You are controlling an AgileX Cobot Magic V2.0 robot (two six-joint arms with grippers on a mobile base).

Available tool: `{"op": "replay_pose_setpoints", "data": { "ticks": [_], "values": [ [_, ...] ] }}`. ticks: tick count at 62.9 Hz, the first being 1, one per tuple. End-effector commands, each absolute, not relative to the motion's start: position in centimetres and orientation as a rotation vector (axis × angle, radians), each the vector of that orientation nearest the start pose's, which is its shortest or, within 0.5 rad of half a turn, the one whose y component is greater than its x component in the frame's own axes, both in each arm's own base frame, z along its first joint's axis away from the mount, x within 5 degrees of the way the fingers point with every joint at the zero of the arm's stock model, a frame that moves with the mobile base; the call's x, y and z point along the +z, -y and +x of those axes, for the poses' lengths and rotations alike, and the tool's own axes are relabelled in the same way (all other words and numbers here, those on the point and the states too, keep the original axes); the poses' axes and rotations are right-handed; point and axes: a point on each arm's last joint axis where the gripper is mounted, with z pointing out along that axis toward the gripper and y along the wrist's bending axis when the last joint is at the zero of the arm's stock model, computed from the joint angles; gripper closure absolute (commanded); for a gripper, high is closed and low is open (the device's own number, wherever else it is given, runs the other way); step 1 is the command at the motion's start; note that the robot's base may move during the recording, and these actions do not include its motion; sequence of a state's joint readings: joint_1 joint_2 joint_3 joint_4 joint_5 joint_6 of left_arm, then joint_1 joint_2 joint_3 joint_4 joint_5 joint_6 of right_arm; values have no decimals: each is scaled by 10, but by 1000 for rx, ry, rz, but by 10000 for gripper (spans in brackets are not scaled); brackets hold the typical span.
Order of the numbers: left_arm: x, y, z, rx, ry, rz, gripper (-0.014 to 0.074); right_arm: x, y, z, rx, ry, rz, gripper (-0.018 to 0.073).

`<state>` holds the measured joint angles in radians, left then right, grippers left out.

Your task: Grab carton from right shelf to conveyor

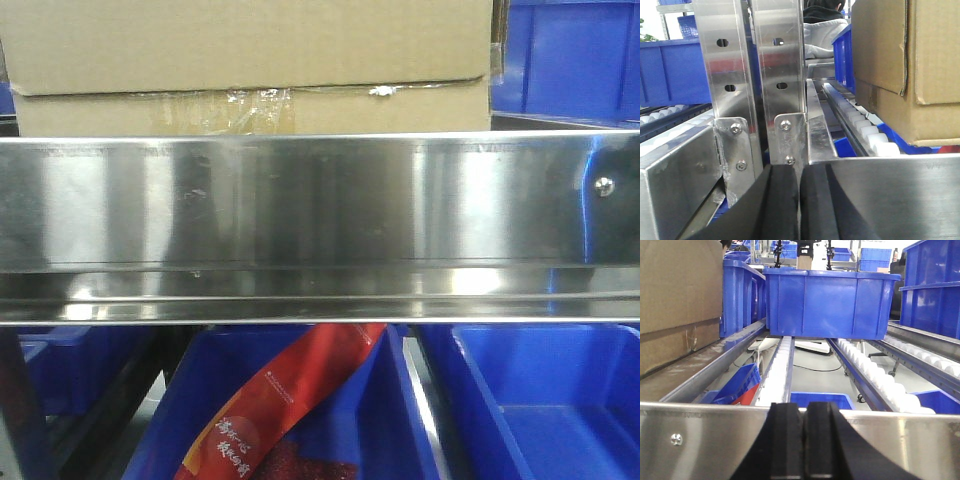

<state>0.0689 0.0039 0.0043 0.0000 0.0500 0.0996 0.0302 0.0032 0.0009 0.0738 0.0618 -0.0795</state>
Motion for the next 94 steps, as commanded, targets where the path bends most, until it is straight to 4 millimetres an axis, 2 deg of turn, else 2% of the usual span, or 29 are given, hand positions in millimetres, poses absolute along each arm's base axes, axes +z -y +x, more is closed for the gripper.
{"op": "replay_pose_setpoints", "data": {
  "ticks": [1, 64, 79, 85, 93, 94],
  "values": [
    [210, -4, 56, 128, -1520, 18, 574, 210, -2, 56, 23, -1523, -33, 627],
    [211, -4, 56, 125, -1512, 15, 574, 212, -2, 56, 21, -1494, -31, 627],
    [219, -4, 55, 76, -1419, -39, 577, 218, -1, 56, 21, -1432, -23, 627],
    [220, -4, 55, 78, -1403, -40, 582, 233, -2, 53, 23, -1404, -24, 627],
    [248, -3, 49, 77, -1380, -31, 582, 264, -2, 43, 31, -1425, -35, 627],
    [252, -3, 48, 81, -1378, -26, 582, 273, -2, 39, 32, -1415, -37, 627]
  ]
}}
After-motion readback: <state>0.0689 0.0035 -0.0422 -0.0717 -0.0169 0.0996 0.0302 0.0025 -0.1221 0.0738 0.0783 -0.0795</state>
